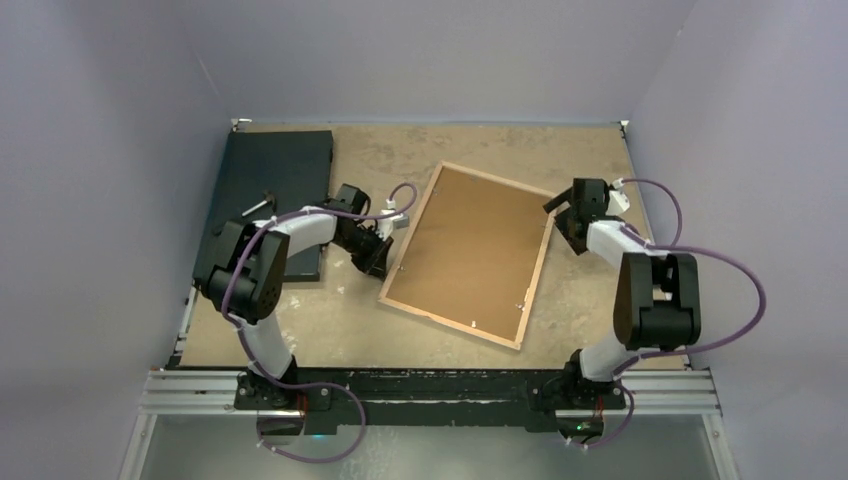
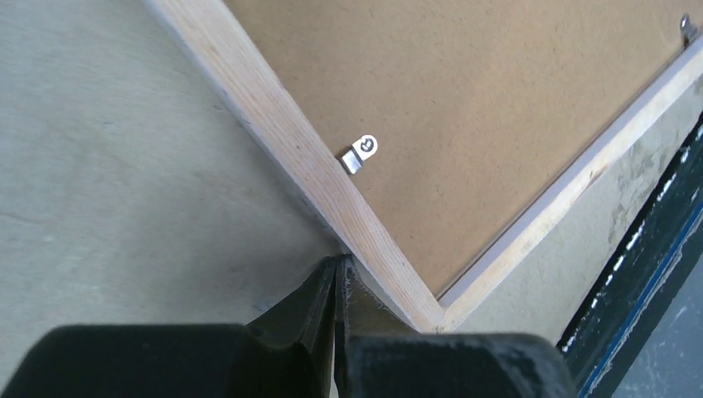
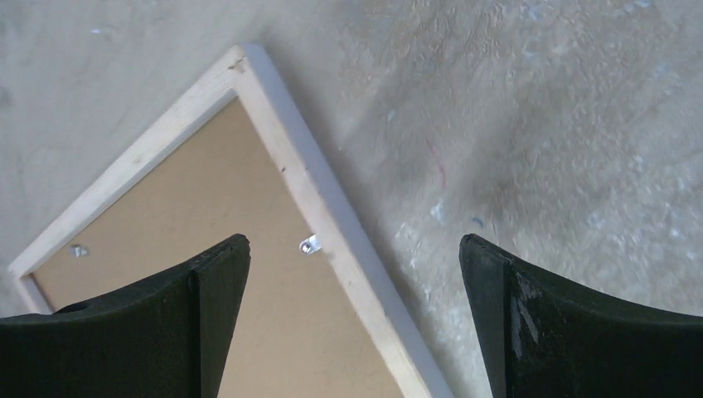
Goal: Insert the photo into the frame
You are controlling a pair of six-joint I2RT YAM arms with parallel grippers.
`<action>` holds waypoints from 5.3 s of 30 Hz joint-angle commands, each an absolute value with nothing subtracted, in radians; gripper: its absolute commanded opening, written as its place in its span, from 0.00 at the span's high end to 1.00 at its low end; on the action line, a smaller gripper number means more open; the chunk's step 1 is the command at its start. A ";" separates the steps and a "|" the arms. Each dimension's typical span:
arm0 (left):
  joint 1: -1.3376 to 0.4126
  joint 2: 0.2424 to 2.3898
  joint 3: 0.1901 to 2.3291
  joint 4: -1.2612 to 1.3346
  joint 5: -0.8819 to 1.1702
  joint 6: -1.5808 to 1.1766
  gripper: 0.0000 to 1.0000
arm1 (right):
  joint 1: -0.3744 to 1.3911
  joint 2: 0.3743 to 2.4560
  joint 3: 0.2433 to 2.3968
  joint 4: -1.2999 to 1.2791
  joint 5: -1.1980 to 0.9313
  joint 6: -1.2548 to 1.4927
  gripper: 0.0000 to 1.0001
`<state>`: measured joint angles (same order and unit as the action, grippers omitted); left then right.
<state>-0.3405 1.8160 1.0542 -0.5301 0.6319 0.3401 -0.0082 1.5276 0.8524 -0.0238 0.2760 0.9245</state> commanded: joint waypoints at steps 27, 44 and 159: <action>-0.535 1.814 1.179 -0.759 0.723 0.478 1.00 | 0.172 1.690 1.141 0.020 0.138 0.874 0.01; -0.164 2.057 1.570 -0.606 0.552 0.144 1.00 | 0.471 1.699 1.168 0.201 -0.114 0.698 0.06; -0.200 2.070 1.602 -0.681 0.531 0.134 1.00 | 0.679 2.008 1.395 0.134 -0.446 0.340 0.30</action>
<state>-0.1989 2.1315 1.5444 -0.6239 0.5236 0.1158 0.6796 2.0953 1.3514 0.2028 -0.4812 0.3294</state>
